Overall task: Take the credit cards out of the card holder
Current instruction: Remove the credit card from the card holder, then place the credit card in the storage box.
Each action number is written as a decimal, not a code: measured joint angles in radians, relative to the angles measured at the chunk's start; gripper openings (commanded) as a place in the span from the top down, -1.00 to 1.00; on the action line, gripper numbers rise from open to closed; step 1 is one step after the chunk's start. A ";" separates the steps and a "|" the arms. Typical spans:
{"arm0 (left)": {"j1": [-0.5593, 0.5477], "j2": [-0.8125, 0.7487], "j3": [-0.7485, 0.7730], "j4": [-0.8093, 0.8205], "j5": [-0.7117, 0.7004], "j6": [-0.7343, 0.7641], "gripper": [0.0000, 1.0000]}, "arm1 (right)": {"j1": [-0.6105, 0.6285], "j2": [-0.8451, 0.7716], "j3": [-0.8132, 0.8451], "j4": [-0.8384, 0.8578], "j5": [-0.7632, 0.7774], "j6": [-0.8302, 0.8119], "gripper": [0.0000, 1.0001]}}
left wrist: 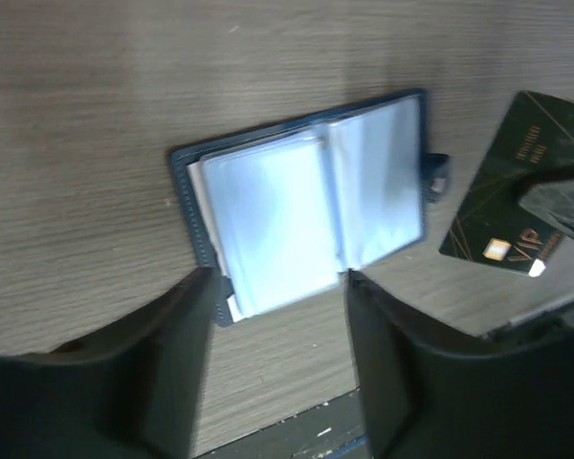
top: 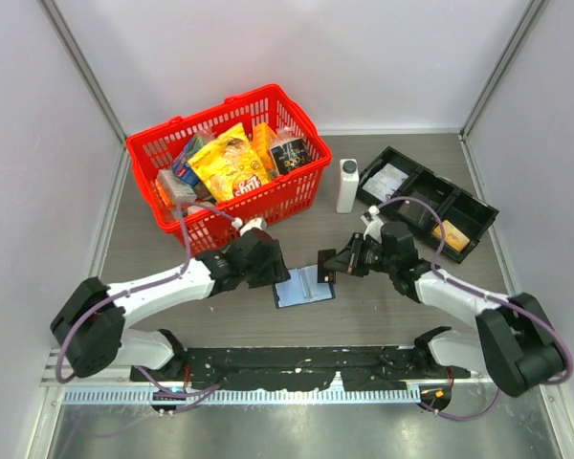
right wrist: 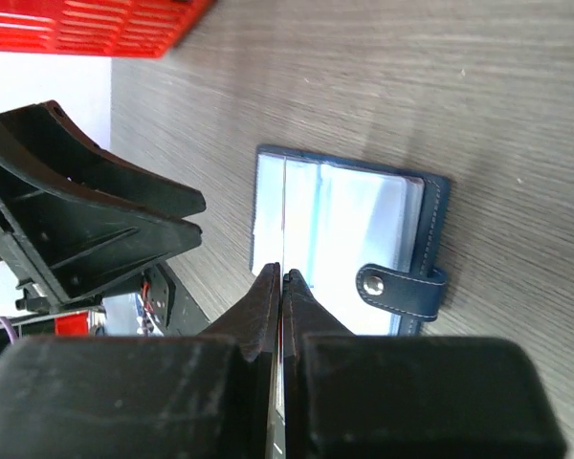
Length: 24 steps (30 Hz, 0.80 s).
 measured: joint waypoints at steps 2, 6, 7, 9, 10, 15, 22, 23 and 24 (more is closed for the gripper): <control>0.000 -0.053 0.000 0.007 -0.002 0.002 -0.58 | 0.000 -0.069 0.000 -0.021 0.020 0.001 0.98; 0.001 -0.178 -0.030 0.095 0.007 0.000 -0.84 | 0.000 -0.199 -0.005 -0.009 0.051 0.031 0.97; 0.001 -0.208 -0.045 0.130 0.015 -0.001 -0.85 | 0.000 -0.232 -0.011 0.009 0.058 0.046 0.98; 0.002 -0.261 -0.079 0.209 0.031 -0.002 -0.90 | 0.000 -0.296 -0.030 0.053 0.071 0.085 0.98; 0.002 -0.281 -0.097 0.251 0.037 -0.002 -0.92 | 0.000 -0.323 -0.040 0.076 0.076 0.106 0.98; 0.002 -0.340 -0.175 0.466 0.071 -0.005 -0.95 | 0.000 -0.425 -0.112 0.232 0.107 0.227 0.96; -0.014 -0.306 -0.193 0.722 0.123 -0.005 -0.90 | 0.000 -0.469 -0.201 0.465 0.150 0.388 0.95; -0.018 -0.292 -0.192 0.747 0.128 -0.005 -0.89 | 0.000 -0.470 -0.211 0.500 0.156 0.407 0.95; -0.024 -0.272 -0.191 0.776 0.135 -0.005 -0.87 | 0.000 -0.471 -0.220 0.526 0.161 0.423 0.95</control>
